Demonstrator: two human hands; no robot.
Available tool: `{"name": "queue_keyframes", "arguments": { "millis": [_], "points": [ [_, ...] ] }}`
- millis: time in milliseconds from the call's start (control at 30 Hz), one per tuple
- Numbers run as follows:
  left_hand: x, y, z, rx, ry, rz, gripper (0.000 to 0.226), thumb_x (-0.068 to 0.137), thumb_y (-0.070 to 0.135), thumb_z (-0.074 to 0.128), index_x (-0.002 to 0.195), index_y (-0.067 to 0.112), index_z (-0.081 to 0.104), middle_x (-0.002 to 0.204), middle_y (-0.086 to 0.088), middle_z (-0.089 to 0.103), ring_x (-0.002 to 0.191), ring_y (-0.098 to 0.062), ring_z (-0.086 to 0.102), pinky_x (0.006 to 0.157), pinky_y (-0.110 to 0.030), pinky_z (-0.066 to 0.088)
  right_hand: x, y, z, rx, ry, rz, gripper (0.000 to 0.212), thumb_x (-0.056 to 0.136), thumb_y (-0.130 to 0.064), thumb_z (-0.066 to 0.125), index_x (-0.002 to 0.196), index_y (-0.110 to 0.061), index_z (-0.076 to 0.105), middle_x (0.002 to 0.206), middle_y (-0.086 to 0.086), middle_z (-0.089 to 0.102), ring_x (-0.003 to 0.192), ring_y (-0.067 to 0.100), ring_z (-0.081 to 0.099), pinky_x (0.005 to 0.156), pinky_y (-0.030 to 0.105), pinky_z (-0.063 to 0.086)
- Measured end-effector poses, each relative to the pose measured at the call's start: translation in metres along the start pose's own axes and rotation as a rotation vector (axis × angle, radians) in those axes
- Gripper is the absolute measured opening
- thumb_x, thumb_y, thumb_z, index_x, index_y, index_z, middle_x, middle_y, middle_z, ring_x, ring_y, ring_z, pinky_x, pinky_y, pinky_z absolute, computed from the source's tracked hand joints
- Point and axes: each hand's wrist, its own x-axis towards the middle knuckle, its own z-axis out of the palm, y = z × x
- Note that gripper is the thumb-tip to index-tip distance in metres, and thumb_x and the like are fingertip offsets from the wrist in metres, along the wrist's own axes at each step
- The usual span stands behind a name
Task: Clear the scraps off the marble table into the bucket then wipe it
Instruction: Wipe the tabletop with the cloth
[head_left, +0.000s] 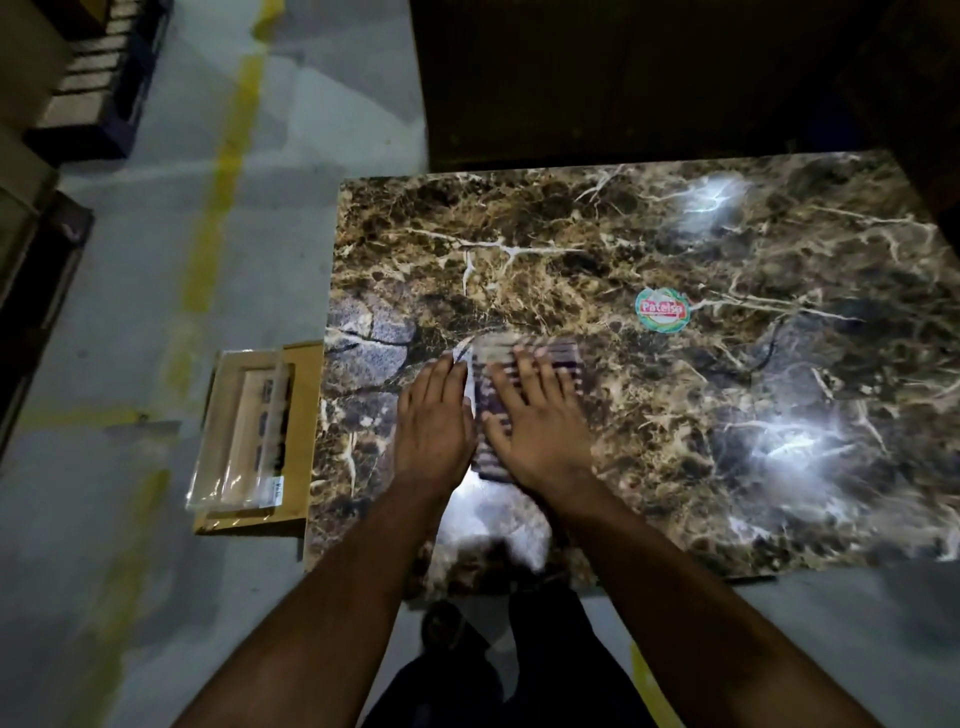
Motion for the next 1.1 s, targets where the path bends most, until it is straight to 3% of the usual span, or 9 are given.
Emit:
{"name": "queue_keyframes", "arguments": {
  "millis": [100,200,300,467,633,800,967,1100],
  "points": [
    [0.018,0.005,0.002,-0.006,0.006,-0.034,0.048,0.104,0.027,0.037,0.151,0.02,0.034,0.159,-0.002,0.033,0.147,-0.021,0.026,0.118,-0.045,0.022,-0.013,0.026,-0.003,-0.029,-0.019,-0.125,0.068,0.101,-0.061,0.028,0.163,-0.038,0.011,0.172,0.002,0.012,0.159,0.025,0.006,0.127,0.048,0.009],
    [0.036,0.01,0.005,0.013,0.008,-0.054,0.047,0.103,0.028,0.04,0.149,0.021,0.037,0.158,-0.001,0.036,0.146,-0.022,0.029,0.117,-0.047,0.024,0.021,0.058,-0.013,-0.041,0.037,-0.031,0.068,0.1,-0.061,0.031,0.162,-0.037,0.017,0.171,0.004,0.018,0.157,0.029,0.013,0.127,0.05,0.013],
    [0.057,0.013,0.006,0.037,0.002,-0.04,0.048,0.103,0.028,0.041,0.149,0.021,0.038,0.159,-0.002,0.035,0.146,-0.022,0.029,0.117,-0.046,0.024,0.07,0.04,-0.017,-0.003,0.034,0.028,0.069,0.099,-0.058,0.031,0.163,-0.034,0.019,0.171,0.006,0.017,0.157,0.031,0.014,0.127,0.051,0.011],
    [0.088,0.017,0.005,0.027,0.014,-0.049,0.047,0.103,0.028,0.04,0.15,0.022,0.037,0.16,0.0,0.033,0.147,-0.021,0.027,0.119,-0.044,0.024,0.07,0.054,-0.019,-0.02,-0.003,-0.162,0.067,0.101,-0.06,0.03,0.162,-0.037,0.017,0.171,0.002,0.015,0.158,0.026,0.01,0.127,0.048,0.008],
    [0.119,0.023,0.007,0.019,0.0,-0.061,0.05,0.103,0.026,0.039,0.152,0.019,0.034,0.162,-0.002,0.03,0.15,-0.021,0.023,0.121,-0.042,0.018,0.147,0.051,-0.028,0.011,0.025,-0.014,0.067,0.101,-0.058,0.029,0.163,-0.034,0.017,0.171,0.005,0.014,0.158,0.03,0.011,0.127,0.05,0.008],
    [0.15,0.026,0.009,0.015,0.006,-0.094,0.052,0.104,0.027,0.037,0.155,0.021,0.028,0.165,0.0,0.023,0.152,-0.019,0.015,0.124,-0.043,0.016,0.156,0.067,-0.031,-0.001,0.018,-0.18,0.065,0.101,-0.057,0.03,0.162,-0.036,0.02,0.171,0.003,0.016,0.158,0.027,0.012,0.127,0.049,0.009],
    [0.177,0.03,0.01,0.002,0.03,-0.104,0.05,0.106,0.026,0.035,0.155,0.021,0.029,0.165,0.001,0.024,0.152,-0.018,0.016,0.124,-0.038,0.015,0.224,0.082,-0.043,0.005,0.034,-0.045,0.066,0.101,-0.058,0.026,0.162,-0.035,0.016,0.172,0.006,0.013,0.158,0.03,0.009,0.127,0.049,0.005],
    [0.205,0.031,0.012,-0.021,0.054,-0.129,0.052,0.104,0.024,0.037,0.156,0.022,0.028,0.164,0.001,0.026,0.152,-0.019,0.018,0.124,-0.039,0.016,0.236,0.08,-0.043,-0.024,0.002,-0.183,0.065,0.102,-0.059,0.021,0.163,-0.038,0.011,0.172,0.004,0.01,0.159,0.027,0.005,0.128,0.048,0.003]
  ]
}}
